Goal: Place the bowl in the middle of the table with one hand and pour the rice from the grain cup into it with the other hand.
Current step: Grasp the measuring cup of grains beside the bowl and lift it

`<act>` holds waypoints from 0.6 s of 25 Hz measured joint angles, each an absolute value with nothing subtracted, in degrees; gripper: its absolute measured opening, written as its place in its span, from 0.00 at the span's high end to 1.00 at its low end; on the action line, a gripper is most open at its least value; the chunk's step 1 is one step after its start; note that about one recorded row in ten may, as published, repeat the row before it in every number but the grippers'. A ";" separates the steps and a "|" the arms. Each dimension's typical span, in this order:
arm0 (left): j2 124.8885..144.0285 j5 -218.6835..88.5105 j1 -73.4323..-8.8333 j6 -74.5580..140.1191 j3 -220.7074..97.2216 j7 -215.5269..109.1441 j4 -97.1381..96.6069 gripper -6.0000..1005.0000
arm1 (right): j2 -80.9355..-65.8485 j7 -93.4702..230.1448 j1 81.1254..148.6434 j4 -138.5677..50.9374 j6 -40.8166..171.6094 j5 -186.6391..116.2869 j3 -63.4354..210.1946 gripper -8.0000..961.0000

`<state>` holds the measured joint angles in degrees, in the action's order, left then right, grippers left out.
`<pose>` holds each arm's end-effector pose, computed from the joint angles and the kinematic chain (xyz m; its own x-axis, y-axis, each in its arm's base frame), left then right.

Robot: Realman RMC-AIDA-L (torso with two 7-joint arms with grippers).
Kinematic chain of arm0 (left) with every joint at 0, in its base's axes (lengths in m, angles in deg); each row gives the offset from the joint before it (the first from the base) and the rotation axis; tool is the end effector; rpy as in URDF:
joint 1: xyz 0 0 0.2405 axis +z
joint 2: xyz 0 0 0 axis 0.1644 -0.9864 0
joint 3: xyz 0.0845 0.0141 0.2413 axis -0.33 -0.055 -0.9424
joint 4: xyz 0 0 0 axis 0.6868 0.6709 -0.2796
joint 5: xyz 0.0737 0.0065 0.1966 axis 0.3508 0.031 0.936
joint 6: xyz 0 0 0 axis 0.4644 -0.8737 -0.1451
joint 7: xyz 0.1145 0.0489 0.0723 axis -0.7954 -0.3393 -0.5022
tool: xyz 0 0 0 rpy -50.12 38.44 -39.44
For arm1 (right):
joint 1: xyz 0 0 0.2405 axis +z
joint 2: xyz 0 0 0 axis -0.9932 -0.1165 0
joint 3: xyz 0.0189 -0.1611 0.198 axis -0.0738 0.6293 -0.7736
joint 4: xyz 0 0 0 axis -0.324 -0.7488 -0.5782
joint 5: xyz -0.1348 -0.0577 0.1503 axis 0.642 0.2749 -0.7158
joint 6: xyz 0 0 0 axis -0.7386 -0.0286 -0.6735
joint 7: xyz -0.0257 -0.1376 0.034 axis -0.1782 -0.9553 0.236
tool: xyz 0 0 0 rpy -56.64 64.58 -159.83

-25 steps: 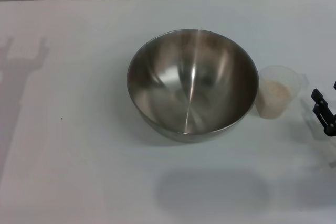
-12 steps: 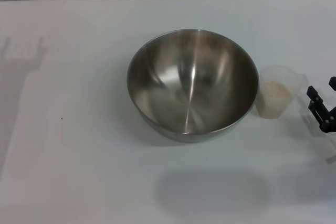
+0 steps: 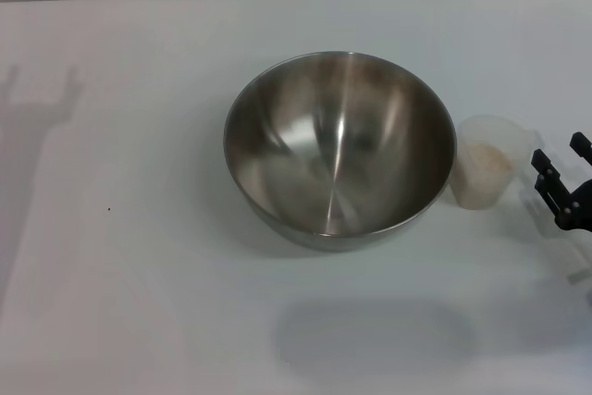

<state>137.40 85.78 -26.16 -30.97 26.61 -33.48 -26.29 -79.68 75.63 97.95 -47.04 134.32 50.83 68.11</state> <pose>-0.3092 0.3304 0.0499 0.5090 -0.3130 0.8019 0.8142 -0.1273 -0.5665 0.3722 0.2391 -0.0267 0.8188 -0.0418 -0.5726 -0.5528 -0.3266 -0.7667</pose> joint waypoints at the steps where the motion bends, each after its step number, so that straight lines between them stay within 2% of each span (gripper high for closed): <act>1: 137.40 85.78 -26.16 -30.97 26.61 -33.48 -26.29 0.14 | -79.69 75.63 98.00 -47.04 134.31 50.83 68.12 0.47; 15: 137.49 85.73 -26.16 -31.06 26.61 -33.38 -26.29 0.14 | -79.62 75.63 99.08 -46.88 132.61 50.83 68.14 0.47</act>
